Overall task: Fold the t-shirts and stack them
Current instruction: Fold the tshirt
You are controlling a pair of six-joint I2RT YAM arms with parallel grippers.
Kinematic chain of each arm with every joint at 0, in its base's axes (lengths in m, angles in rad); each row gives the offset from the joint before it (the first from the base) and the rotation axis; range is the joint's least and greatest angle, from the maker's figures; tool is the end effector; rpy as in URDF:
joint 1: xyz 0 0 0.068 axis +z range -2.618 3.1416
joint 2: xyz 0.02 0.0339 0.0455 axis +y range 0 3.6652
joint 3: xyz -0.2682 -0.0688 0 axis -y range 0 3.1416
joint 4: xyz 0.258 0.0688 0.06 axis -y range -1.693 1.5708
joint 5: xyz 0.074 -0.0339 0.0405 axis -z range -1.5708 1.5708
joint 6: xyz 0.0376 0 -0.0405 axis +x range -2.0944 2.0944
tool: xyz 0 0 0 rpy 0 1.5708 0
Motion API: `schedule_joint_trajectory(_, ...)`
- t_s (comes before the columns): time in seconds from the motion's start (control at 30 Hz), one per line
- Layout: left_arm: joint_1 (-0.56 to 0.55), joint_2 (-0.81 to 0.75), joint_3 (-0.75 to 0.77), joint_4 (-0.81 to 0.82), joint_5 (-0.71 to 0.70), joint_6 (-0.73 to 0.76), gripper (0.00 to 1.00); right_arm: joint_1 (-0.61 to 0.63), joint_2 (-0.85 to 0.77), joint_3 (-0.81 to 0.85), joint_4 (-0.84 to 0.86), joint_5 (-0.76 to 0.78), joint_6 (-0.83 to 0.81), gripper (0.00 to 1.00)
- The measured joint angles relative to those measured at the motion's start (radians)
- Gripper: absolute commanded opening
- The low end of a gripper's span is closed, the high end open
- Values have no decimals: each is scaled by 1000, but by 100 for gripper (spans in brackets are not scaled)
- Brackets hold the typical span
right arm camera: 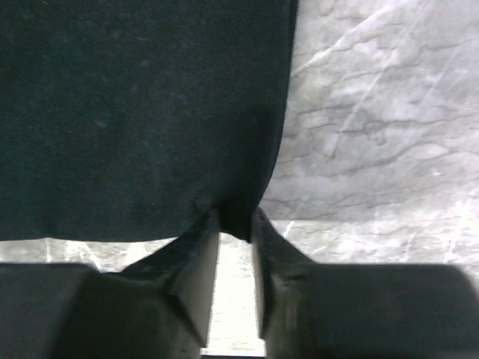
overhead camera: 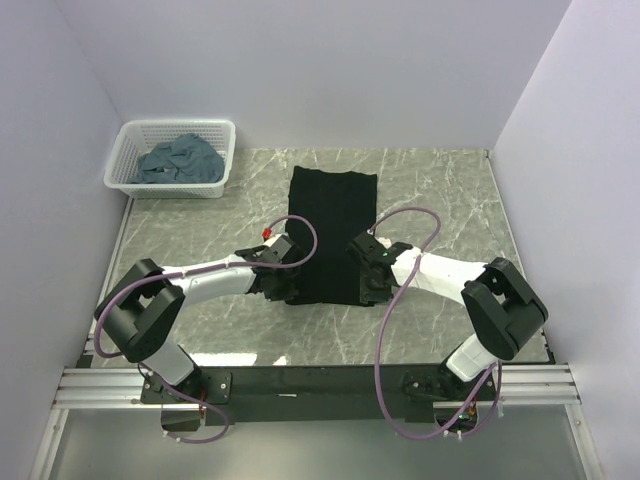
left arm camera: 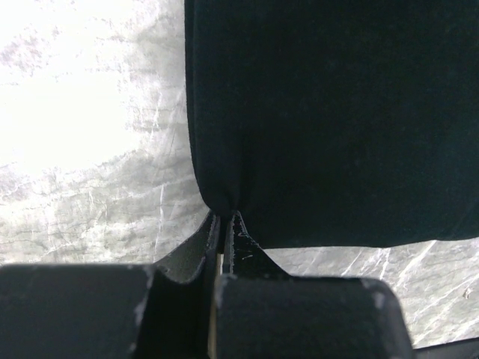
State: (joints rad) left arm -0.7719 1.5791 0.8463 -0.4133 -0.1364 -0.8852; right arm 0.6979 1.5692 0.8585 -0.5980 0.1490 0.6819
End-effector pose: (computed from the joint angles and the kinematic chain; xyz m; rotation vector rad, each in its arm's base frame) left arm 0.2185 -0.2056 0.1523 -0.1954 2.7325 -0.3087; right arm 0.2205 0.1776 0.1515 0.0052 2.8446 0.0749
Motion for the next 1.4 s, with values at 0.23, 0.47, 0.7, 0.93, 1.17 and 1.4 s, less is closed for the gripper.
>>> schedule_joint_trajectory(0.23,-2,-14,-9,-11,18,-4,1,17,-8,2,-11,0,0,0)
schedule_joint_trajectory(0.47,-193,-238,-114,-238,82,-125,1,219,-223,-55,-241,-101,31,0)
schedule_joint_trajectory(0.7,-420,-449,-81,-461,166,-294,1,268,-584,67,-545,-192,110,0)
schedule_joint_trajectory(0.93,-137,-494,144,-538,129,-207,1,58,-536,308,-639,-127,16,0)
schedule_joint_trajectory(1.17,21,-436,265,-521,117,-66,1,-22,-393,475,-612,-100,-115,0)
schedule_joint_trajectory(1.4,121,-332,296,-486,141,32,1,-80,-213,617,-556,-103,-217,0)
